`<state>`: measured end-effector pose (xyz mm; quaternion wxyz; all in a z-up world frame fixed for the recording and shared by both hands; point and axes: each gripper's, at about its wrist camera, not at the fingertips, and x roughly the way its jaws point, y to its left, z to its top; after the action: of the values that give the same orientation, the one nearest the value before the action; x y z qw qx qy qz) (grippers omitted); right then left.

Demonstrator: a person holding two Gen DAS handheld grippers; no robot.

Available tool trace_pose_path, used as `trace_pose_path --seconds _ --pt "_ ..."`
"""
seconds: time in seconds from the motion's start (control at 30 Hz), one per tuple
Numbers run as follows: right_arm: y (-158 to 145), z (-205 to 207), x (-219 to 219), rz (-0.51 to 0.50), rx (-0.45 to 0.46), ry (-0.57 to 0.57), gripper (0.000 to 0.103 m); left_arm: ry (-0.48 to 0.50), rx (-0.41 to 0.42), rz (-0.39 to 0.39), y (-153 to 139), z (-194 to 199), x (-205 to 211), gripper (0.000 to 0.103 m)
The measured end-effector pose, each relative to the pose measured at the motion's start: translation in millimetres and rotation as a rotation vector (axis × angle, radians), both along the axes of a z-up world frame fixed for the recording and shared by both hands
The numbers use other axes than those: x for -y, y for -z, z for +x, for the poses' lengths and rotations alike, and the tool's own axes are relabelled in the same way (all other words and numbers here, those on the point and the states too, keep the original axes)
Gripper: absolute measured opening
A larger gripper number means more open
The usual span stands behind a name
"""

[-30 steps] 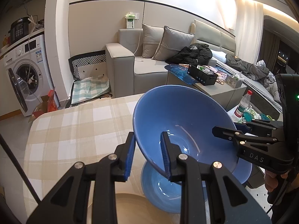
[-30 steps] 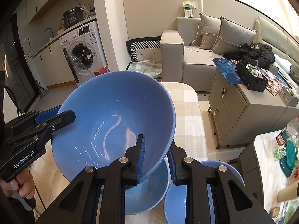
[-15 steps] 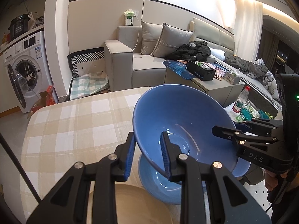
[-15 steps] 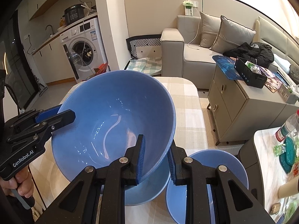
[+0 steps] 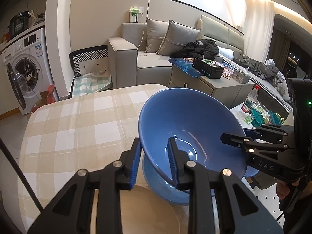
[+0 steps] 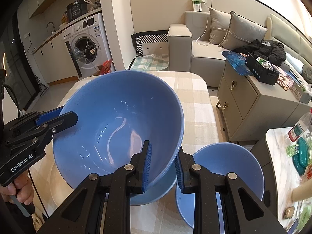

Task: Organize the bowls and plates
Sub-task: 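Lower the held blue bowl into the other blue bowl with both grippers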

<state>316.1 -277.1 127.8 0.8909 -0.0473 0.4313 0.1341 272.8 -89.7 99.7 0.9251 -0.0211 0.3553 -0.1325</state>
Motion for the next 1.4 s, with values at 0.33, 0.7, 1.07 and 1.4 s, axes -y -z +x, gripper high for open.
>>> trace_pose_path --seconds 0.33,0.7,1.07,1.4 --pt "9.3 -0.9 2.5 -0.008 -0.023 0.002 0.023 0.007 -0.024 0.007 12.8 -2.0 2.0 0.025" --pt "23.2 2.8 4.2 -0.025 -0.043 0.018 0.023 0.013 -0.049 0.022 24.5 1.8 7.6 0.025" --pt "32.9 3.6 2.3 -0.044 -0.054 0.012 0.023 0.008 -0.08 0.03 37.3 4.2 7.4 0.025" --pt "43.1 4.3 1.9 -0.067 -0.066 0.013 0.023 0.009 -0.089 0.051 45.5 5.1 10.4 0.025"
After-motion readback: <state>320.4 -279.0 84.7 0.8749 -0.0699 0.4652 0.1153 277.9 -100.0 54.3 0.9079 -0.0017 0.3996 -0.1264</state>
